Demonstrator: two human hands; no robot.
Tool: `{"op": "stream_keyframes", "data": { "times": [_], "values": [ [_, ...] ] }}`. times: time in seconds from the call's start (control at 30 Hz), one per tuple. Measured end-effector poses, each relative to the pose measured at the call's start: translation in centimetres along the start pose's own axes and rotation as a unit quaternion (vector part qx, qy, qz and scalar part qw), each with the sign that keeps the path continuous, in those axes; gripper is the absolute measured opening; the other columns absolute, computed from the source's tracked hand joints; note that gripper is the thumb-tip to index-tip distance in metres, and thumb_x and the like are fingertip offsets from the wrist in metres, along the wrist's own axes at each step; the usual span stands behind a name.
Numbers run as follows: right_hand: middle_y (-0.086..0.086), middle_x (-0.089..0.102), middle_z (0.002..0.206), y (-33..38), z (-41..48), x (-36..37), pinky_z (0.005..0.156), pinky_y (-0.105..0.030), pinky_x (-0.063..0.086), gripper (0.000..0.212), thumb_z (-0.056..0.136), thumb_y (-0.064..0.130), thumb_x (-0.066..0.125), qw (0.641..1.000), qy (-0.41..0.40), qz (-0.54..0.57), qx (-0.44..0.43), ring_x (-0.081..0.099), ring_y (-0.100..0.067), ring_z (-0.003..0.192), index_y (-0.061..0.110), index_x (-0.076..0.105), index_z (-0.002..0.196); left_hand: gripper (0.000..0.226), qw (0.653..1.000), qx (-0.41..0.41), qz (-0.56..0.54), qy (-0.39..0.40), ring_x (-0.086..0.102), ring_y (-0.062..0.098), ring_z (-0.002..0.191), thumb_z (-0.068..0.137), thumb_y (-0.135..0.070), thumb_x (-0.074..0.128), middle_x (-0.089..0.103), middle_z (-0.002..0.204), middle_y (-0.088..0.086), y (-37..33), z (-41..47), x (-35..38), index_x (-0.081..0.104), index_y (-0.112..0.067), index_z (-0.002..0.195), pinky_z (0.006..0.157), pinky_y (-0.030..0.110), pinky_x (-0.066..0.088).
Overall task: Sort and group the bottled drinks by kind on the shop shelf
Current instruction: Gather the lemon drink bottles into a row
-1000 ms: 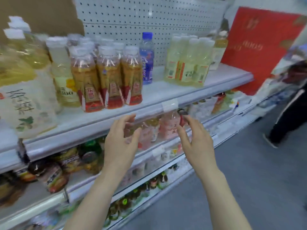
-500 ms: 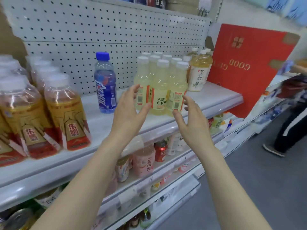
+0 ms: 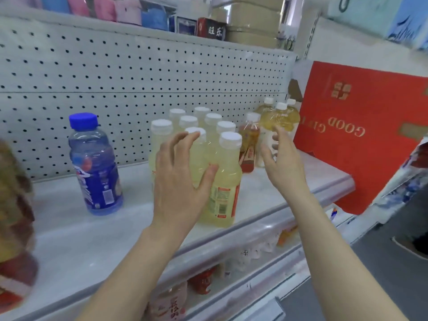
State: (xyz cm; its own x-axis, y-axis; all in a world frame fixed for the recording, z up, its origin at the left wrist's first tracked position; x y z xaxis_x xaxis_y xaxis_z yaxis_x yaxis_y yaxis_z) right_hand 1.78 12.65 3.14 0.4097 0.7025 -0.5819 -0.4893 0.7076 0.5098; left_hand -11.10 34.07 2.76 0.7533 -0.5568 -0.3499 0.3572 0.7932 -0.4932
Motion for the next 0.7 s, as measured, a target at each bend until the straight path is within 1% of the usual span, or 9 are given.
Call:
{"op": "stream_keyframes", "data": {
  "times": [0.07, 0.13, 0.23, 0.3, 0.4, 0.43, 0.47, 0.57, 0.7],
  "values": [
    [-0.009, 0.045, 0.153, -1.6, 3.2, 1.4, 0.109, -0.05, 0.042, 0.059, 0.103, 0.033, 0.05, 0.999, 0.018, 0.022, 0.033, 0.048, -0.03, 0.136, 0.014, 0.03, 0.155, 0.061, 1.0, -0.007, 0.01, -0.019, 0.038, 0.017, 0.134, 0.087, -0.041, 0.065, 0.04, 0.143, 0.004, -0.1, -0.2, 0.6, 0.045, -0.018, 0.14, 0.113, 0.027, 0.03],
    [-0.008, 0.05, 0.15, -3.6, 5.9, 4.0, 0.107, -0.044, 0.041, 0.062, 0.1, 0.035, 0.055, 0.993, 0.062, 0.057, 0.089, 0.05, -0.03, 0.134, 0.013, 0.029, 0.152, 0.07, 0.999, -0.022, 0.022, -0.026, 0.035, 0.017, 0.138, 0.083, -0.048, 0.064, 0.036, 0.147, 0.005, -0.4, -0.6, 1.2, 0.043, -0.017, 0.142, 0.115, 0.026, 0.028],
    [-0.005, 0.056, 0.14, -5.9, 8.2, 8.1, 0.1, -0.044, 0.046, 0.072, 0.084, 0.049, 0.063, 0.981, 0.109, 0.098, 0.124, 0.057, -0.031, 0.125, 0.022, 0.033, 0.143, 0.085, 0.997, -0.041, 0.052, -0.027, 0.028, 0.016, 0.143, 0.076, -0.06, 0.066, 0.027, 0.153, 0.004, -1.1, -1.3, 2.3, 0.039, -0.017, 0.145, 0.116, 0.028, 0.027],
    [-0.005, 0.05, 0.148, -7.1, 8.6, 9.9, 0.103, -0.043, 0.042, 0.085, 0.081, 0.049, 0.068, 0.976, 0.115, 0.132, 0.128, 0.053, -0.031, 0.13, 0.026, 0.024, 0.15, 0.091, 0.995, -0.055, 0.083, -0.031, 0.028, 0.018, 0.144, 0.073, -0.061, 0.068, 0.021, 0.156, 0.001, -1.2, -1.8, 2.9, 0.038, -0.018, 0.147, 0.116, 0.03, 0.027],
    [-0.004, 0.046, 0.152, -8.4, 8.2, 10.8, 0.105, -0.046, 0.034, 0.091, 0.088, 0.041, 0.071, 0.976, 0.111, 0.14, 0.124, 0.048, -0.029, 0.136, 0.025, 0.016, 0.158, 0.088, 0.99, -0.088, 0.106, -0.041, 0.026, 0.013, 0.144, 0.074, -0.061, 0.068, 0.019, 0.158, -0.001, -1.1, -2.7, 3.7, 0.037, -0.024, 0.146, 0.115, 0.016, 0.02],
    [-0.006, 0.049, 0.149, -8.6, 7.9, 10.7, 0.105, -0.045, 0.035, 0.09, 0.087, 0.042, 0.071, 0.975, 0.112, 0.151, 0.121, 0.049, -0.03, 0.134, 0.024, 0.018, 0.158, 0.086, 0.988, -0.1, 0.108, -0.047, 0.025, 0.011, 0.145, 0.074, -0.062, 0.067, 0.02, 0.158, -0.002, -1.0, -3.0, 3.8, 0.037, -0.026, 0.146, 0.114, 0.013, 0.018],
    [-0.008, 0.051, 0.145, -8.7, 7.5, 10.5, 0.102, -0.043, 0.038, 0.088, 0.085, 0.044, 0.073, 0.973, 0.114, 0.168, 0.114, 0.051, -0.03, 0.131, 0.022, 0.024, 0.156, 0.084, 0.986, -0.112, 0.109, -0.053, 0.024, 0.01, 0.145, 0.074, -0.063, 0.066, 0.02, 0.158, -0.003, -0.9, -3.2, 3.9, 0.037, -0.029, 0.145, 0.114, 0.015, 0.02],
    [-0.007, 0.053, 0.133, -8.4, 5.4, 9.3, 0.097, -0.036, 0.041, 0.077, 0.081, 0.046, 0.077, 0.964, 0.135, 0.21, 0.089, 0.052, -0.025, 0.122, 0.017, 0.042, 0.143, 0.083, 0.981, -0.14, 0.12, -0.066, 0.025, 0.01, 0.145, 0.074, -0.066, 0.063, 0.022, 0.158, -0.007, -1.0, -3.8, 4.1, 0.035, -0.034, 0.145, 0.114, 0.031, 0.029],
    [0.001, 0.056, 0.122, -7.9, 2.4, 7.8, 0.096, -0.039, 0.048, 0.067, 0.072, 0.053, 0.079, 0.944, 0.171, 0.274, 0.067, 0.055, -0.018, 0.114, 0.029, 0.048, 0.126, 0.082, 0.976, -0.161, 0.126, -0.078, 0.024, 0.003, 0.14, 0.075, -0.062, 0.066, 0.025, 0.157, -0.006, -1.4, -4.0, 4.2, 0.037, -0.032, 0.145, 0.11, 0.026, 0.026]
  ]
}}
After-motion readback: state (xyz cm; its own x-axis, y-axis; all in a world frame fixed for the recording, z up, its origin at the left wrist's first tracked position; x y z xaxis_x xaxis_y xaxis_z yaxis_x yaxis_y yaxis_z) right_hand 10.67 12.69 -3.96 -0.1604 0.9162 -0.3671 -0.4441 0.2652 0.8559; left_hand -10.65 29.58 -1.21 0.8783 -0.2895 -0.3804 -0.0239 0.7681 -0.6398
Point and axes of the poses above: each hand's wrist, its own z-axis towards the middle knuckle, its own x-axis out of the palm, y = z × x, the point moved 7 cm from there along z, towards the middle knuckle
